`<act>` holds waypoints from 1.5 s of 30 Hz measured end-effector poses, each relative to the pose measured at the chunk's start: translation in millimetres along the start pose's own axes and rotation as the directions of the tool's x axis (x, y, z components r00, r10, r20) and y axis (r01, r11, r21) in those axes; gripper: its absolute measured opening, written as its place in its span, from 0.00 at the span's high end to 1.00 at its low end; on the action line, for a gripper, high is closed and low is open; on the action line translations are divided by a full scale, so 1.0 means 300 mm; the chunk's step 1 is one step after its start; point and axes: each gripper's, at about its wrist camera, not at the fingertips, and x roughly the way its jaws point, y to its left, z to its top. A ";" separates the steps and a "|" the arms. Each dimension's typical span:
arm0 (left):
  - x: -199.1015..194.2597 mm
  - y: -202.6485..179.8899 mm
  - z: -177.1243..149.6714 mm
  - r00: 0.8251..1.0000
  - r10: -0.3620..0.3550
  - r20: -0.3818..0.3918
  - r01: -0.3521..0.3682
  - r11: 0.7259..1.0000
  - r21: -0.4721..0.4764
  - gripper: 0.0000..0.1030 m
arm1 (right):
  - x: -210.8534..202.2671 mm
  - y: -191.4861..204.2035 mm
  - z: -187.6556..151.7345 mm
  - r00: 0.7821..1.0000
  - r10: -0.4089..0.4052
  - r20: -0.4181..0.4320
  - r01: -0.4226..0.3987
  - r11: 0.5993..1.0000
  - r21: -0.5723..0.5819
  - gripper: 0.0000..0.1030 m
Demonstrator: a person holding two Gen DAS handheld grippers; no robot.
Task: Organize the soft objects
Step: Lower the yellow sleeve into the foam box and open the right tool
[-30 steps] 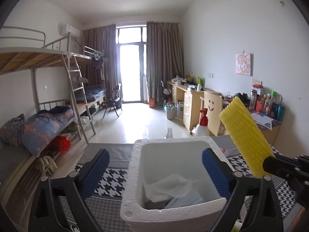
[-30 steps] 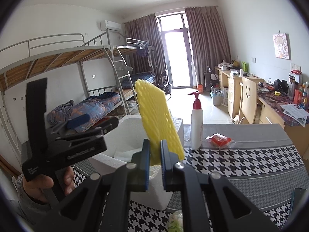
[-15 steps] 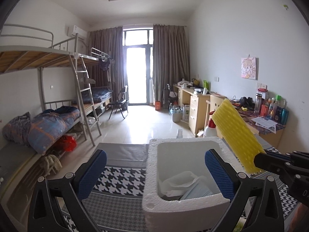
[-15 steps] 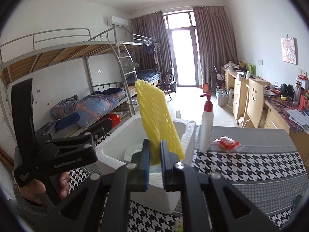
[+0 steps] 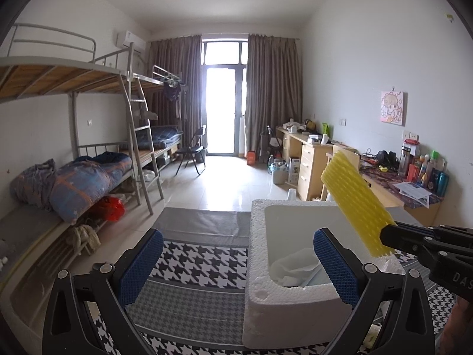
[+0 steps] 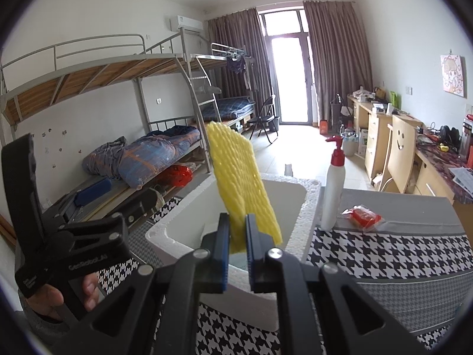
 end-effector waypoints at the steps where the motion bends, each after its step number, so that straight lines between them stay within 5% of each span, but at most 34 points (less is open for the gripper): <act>1: -0.002 0.004 -0.003 1.000 0.002 0.000 -0.002 1.000 -0.003 0.01 | 0.004 0.003 0.000 1.000 0.002 -0.004 -0.002 1.000 -0.001 0.87; 22: -0.028 0.043 -0.025 1.000 0.002 -0.012 -0.002 1.000 -0.011 0.01 | 0.088 0.018 0.006 0.996 0.044 -0.080 -0.039 0.997 0.062 0.87; 24: -0.026 0.040 -0.024 1.000 0.001 -0.010 -0.002 1.000 -0.010 0.01 | 0.101 0.018 0.006 0.994 0.040 -0.100 -0.034 0.997 0.065 0.79; 26: -0.034 0.042 -0.029 1.000 0.001 -0.005 -0.001 1.000 -0.009 0.01 | 0.103 0.011 0.002 0.994 0.044 -0.102 -0.036 0.996 0.080 0.43; 28: -0.039 0.047 -0.034 1.000 -0.001 -0.003 0.001 1.000 -0.009 0.01 | 0.089 0.008 0.000 0.996 0.047 -0.079 -0.040 0.996 0.084 0.34; 39: -0.068 0.034 -0.042 1.000 -0.021 0.003 0.021 1.000 0.002 0.01 | 0.028 0.010 0.003 0.999 0.032 -0.036 -0.029 0.997 0.072 0.33; 45: -0.090 0.028 -0.039 1.000 -0.028 0.012 0.028 1.000 0.006 0.01 | -0.009 0.004 -0.005 1.000 0.018 0.002 -0.018 0.997 0.069 0.19</act>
